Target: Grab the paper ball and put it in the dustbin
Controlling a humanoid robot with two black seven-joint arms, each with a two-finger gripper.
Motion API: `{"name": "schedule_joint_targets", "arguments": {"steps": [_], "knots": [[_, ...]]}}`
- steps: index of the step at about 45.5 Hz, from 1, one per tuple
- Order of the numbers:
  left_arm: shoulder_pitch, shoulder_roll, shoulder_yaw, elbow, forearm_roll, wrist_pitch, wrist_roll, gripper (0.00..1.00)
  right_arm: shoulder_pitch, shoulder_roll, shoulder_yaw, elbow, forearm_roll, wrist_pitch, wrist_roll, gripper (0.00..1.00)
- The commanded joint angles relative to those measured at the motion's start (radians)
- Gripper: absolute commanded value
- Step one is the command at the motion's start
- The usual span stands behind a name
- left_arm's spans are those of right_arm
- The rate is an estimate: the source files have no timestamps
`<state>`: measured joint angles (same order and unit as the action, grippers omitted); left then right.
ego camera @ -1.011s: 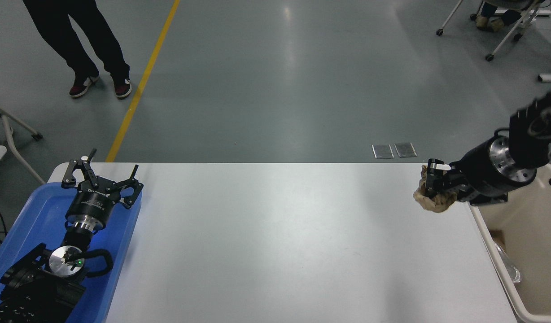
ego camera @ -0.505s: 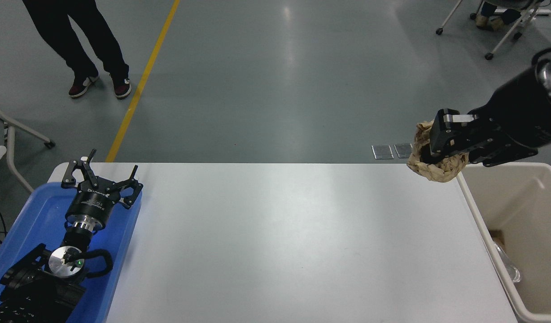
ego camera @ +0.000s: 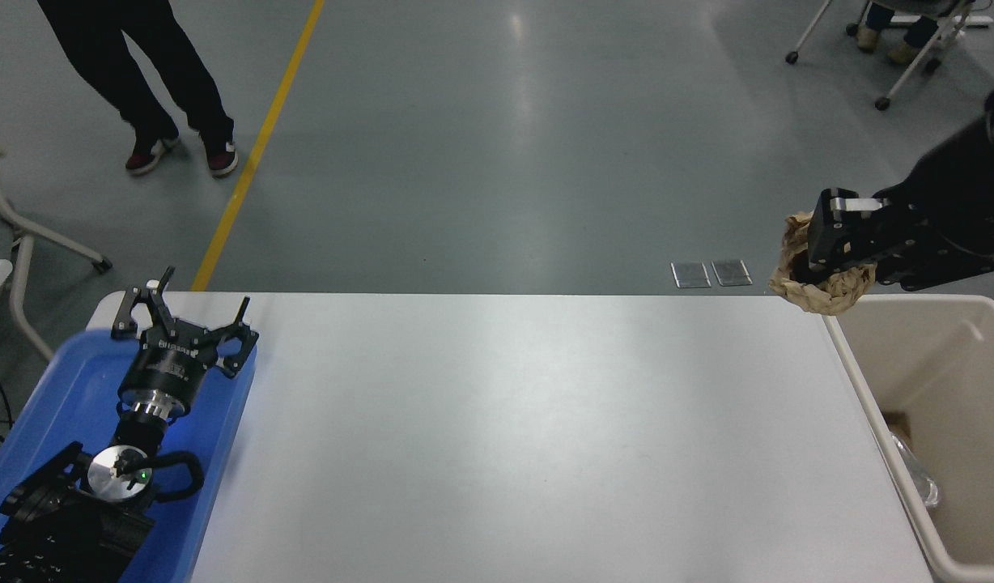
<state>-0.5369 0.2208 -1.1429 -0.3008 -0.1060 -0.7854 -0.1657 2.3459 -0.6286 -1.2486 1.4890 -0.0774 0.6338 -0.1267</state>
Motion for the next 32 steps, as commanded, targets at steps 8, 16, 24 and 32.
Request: {"name": "schedule_joint_targets", "arguments": {"steps": [8,16,24,32], "knots": [[0.0,0.0,0.0,0.0,0.0,0.0,0.0,0.99,-0.724,-0.045,0.201,-0.485,-0.022,-0.347,0.001,0.0],[0.0,0.0,0.0,0.0,0.0,0.0,0.0,0.99,-1.072,-0.037,0.38,-0.735,-0.022,-0.499,0.002,0.0],[0.0,0.0,0.0,0.0,0.0,0.0,0.0,0.99,-1.365,0.049,0.546,-1.041,-0.022,-0.62,0.006,0.0],[0.0,0.0,0.0,0.0,0.0,0.0,0.0,0.99,-1.576,0.2,0.587,-1.361,-0.004,-0.69,0.006,0.0]]}}
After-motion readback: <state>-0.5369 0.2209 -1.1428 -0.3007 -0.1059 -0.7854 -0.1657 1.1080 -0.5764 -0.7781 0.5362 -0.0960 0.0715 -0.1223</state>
